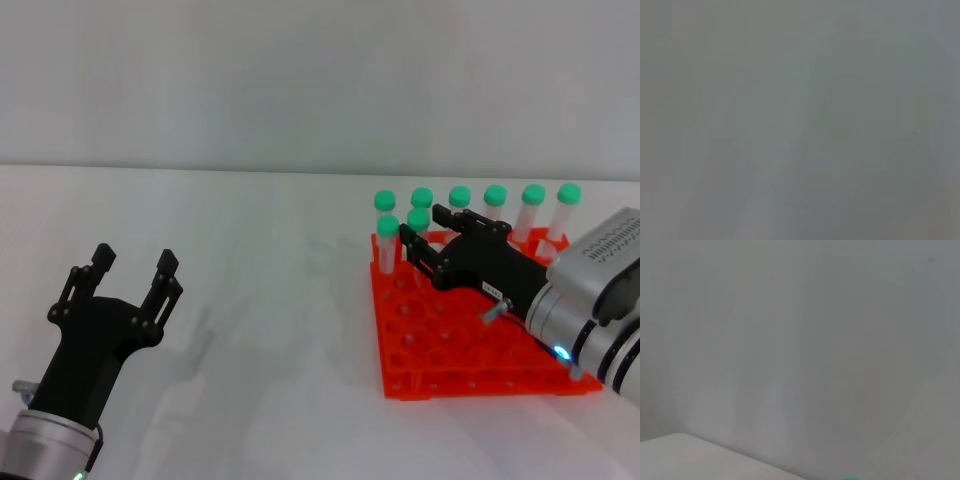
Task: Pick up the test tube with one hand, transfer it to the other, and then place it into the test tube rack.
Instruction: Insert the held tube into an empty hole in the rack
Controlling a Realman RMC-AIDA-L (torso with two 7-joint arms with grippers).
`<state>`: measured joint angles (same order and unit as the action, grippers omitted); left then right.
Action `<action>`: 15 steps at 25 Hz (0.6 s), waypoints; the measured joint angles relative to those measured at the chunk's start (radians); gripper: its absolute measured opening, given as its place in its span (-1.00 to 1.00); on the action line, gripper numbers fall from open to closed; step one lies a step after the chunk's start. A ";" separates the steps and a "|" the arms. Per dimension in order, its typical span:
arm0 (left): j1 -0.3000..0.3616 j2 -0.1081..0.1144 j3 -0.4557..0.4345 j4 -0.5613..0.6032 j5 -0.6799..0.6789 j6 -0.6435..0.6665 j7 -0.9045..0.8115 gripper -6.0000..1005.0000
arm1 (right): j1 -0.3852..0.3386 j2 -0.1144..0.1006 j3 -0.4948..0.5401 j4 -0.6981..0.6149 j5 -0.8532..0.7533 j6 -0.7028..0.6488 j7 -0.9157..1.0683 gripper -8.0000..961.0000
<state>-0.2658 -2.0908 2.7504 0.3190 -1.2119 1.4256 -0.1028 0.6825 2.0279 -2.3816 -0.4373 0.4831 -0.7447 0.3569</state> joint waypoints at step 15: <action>-0.002 0.000 0.000 -0.009 0.000 0.002 0.000 0.49 | -0.020 -0.003 0.001 -0.015 0.000 0.012 0.013 0.78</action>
<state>-0.2677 -2.0908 2.7503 0.3098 -1.2117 1.4281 -0.1027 0.6621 2.0251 -2.3802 -0.4522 0.4835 -0.7323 0.3697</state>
